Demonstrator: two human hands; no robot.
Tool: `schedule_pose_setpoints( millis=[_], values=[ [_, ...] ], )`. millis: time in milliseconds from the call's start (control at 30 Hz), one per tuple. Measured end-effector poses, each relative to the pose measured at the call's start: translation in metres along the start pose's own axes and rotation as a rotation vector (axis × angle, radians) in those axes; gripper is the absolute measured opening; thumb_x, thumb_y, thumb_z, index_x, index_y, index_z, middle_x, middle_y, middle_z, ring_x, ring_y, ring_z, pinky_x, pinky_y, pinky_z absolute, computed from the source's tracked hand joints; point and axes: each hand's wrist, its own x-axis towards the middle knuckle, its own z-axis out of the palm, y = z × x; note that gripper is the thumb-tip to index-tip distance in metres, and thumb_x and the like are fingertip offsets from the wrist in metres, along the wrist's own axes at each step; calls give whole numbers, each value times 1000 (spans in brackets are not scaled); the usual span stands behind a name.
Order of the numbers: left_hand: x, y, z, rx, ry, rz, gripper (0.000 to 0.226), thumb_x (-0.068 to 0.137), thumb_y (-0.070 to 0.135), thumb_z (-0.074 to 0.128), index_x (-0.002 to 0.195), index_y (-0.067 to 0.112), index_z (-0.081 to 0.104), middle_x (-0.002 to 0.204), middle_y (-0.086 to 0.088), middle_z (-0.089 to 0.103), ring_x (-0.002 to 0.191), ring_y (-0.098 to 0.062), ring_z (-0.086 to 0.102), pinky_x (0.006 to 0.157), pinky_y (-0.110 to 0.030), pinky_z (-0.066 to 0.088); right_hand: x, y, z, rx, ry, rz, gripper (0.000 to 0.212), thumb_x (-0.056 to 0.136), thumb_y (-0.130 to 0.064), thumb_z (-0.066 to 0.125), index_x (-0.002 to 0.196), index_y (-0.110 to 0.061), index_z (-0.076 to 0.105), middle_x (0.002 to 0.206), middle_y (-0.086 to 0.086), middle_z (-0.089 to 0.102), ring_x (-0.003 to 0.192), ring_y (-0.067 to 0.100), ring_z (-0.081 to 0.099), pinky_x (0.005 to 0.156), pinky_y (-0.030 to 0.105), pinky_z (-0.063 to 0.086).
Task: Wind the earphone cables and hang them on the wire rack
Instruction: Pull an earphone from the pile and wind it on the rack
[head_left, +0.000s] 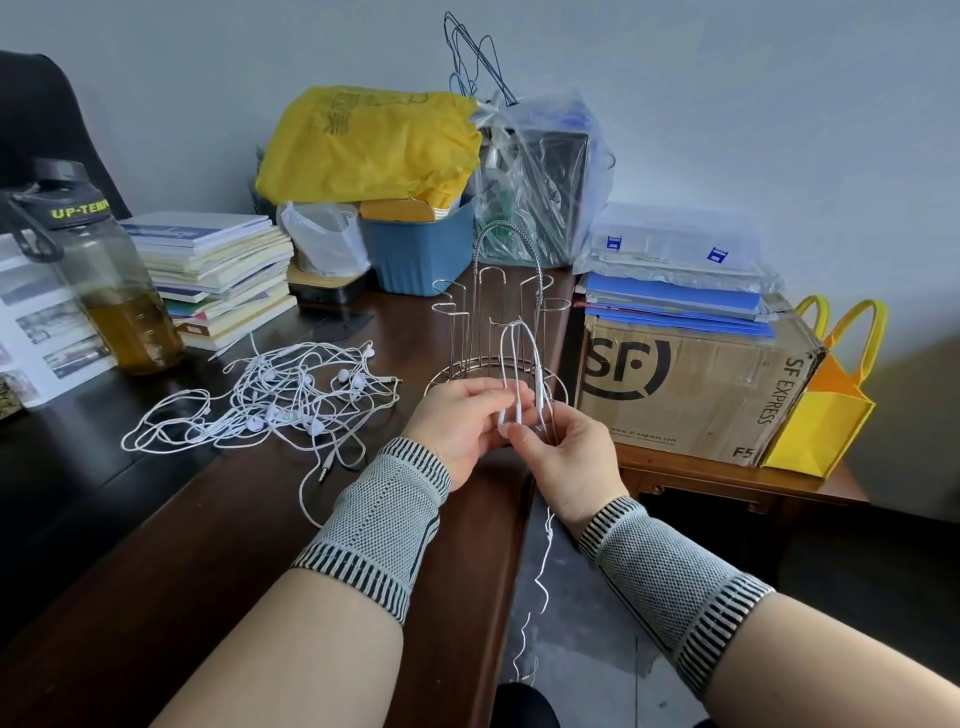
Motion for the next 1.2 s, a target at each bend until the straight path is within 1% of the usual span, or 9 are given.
schedule_pose_setpoints(
  millis=[167, 267, 400, 533, 700, 867, 967, 1033, 1200],
  values=[
    [0, 1, 3, -21, -8, -21, 15, 96, -2, 51, 93, 0, 66, 86, -12, 72, 74, -21, 71, 65, -28, 59, -1, -2, -1, -49, -16, -33, 17, 81, -29, 73, 74, -15, 68, 58, -2, 55, 50, 5, 44, 54, 23, 45],
    [-1, 0, 5, 53, -51, -8, 14, 95, 0, 54, 95, 1, 68, 88, -10, 73, 76, -17, 69, 72, -29, 58, -2, -2, -1, -92, -12, -54, 17, 81, -30, 73, 70, -19, 65, 56, -8, 53, 48, 4, 45, 52, 15, 41],
    [2, -4, 2, 258, 14, 84, 16, 93, 10, 62, 85, 15, 75, 82, -4, 72, 77, -15, 65, 78, -34, 54, -8, -3, -3, -135, 89, -72, 19, 87, -34, 65, 76, -19, 59, 57, -8, 50, 51, 5, 45, 53, 18, 39],
    [5, -5, -1, 532, 118, 218, 11, 89, 24, 67, 87, 28, 77, 77, -7, 73, 65, -8, 60, 74, -22, 53, -21, -3, -1, -76, 63, -178, 28, 99, -25, 47, 74, -12, 52, 56, -6, 46, 52, 6, 43, 53, 23, 38],
    [-5, 2, 10, 193, -5, 34, 18, 94, 8, 59, 86, 14, 74, 62, -2, 66, 54, -8, 59, 49, -19, 39, -31, 3, 10, -189, -31, -334, 30, 95, -30, 40, 67, -21, 45, 53, -12, 39, 51, 6, 43, 51, 15, 32],
    [-3, 6, 10, -55, -13, -72, 29, 90, 1, 46, 72, 5, 68, 64, -5, 62, 63, -15, 60, 59, -26, 45, -27, 12, 6, -245, -23, -308, 30, 98, -26, 46, 72, -14, 53, 53, -12, 40, 53, 4, 46, 51, 16, 32],
    [-3, 7, 13, -117, -40, -111, 36, 87, 6, 40, 60, 3, 63, 63, -10, 57, 75, -23, 60, 59, -27, 46, -23, 14, 2, -252, -32, -217, 32, 99, -25, 48, 72, -9, 53, 54, -8, 45, 53, 7, 47, 53, 21, 37],
    [-1, 5, 13, -97, -78, -123, 43, 92, 16, 42, 55, 8, 60, 64, -9, 57, 80, -24, 60, 71, -32, 47, -21, 15, -2, -251, -15, -167, 33, 99, -26, 48, 72, -9, 54, 56, -5, 50, 54, 9, 48, 57, 27, 39],
    [0, -3, 12, -11, -96, -46, 24, 95, 11, 57, 71, 9, 60, 72, -8, 69, 79, -24, 60, 78, -36, 49, -17, 11, -11, -202, 64, -110, 36, 99, -21, 49, 63, -17, 48, 52, -5, 49, 57, 2, 51, 52, 14, 36]
  ],
)
